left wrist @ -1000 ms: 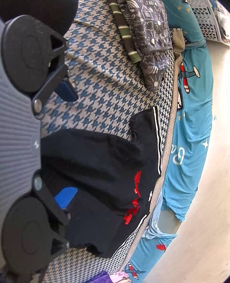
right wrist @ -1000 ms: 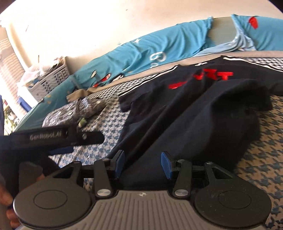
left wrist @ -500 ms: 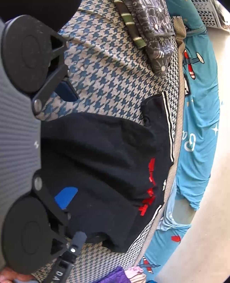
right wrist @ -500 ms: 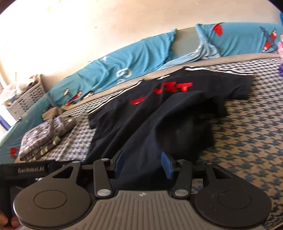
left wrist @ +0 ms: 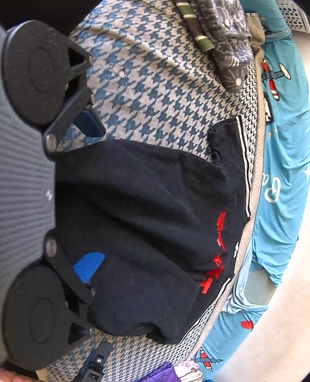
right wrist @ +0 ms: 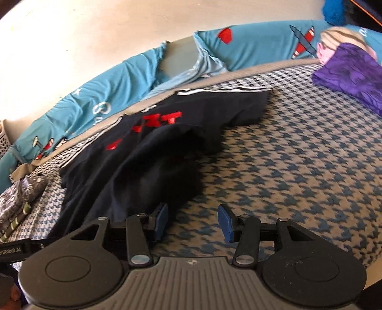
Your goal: Fold clothes
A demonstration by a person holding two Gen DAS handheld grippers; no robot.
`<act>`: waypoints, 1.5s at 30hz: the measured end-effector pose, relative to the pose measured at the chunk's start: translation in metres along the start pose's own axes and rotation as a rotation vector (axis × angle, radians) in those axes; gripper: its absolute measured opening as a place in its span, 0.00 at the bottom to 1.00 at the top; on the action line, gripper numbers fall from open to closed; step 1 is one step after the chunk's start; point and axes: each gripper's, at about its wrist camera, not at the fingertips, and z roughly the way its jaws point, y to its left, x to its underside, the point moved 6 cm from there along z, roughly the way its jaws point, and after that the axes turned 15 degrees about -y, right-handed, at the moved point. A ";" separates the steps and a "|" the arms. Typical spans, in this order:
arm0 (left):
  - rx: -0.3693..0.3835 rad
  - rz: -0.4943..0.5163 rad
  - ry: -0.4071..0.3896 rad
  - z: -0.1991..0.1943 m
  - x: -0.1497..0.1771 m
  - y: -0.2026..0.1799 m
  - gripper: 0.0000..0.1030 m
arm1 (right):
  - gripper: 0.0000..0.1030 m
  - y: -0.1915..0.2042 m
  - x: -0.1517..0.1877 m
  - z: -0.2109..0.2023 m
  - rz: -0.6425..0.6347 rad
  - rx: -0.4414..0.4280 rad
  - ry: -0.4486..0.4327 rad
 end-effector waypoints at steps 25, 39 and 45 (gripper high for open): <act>-0.005 0.016 -0.028 0.021 0.004 0.010 1.00 | 0.44 0.019 -0.002 0.067 -0.154 -0.005 -0.087; 0.001 0.047 -0.040 0.021 0.007 0.008 1.00 | 0.08 0.040 -0.001 0.072 -0.129 -0.062 -0.096; -0.003 0.059 -0.044 0.020 0.009 0.007 1.00 | 0.07 0.033 -0.012 0.046 -0.104 -0.044 -0.141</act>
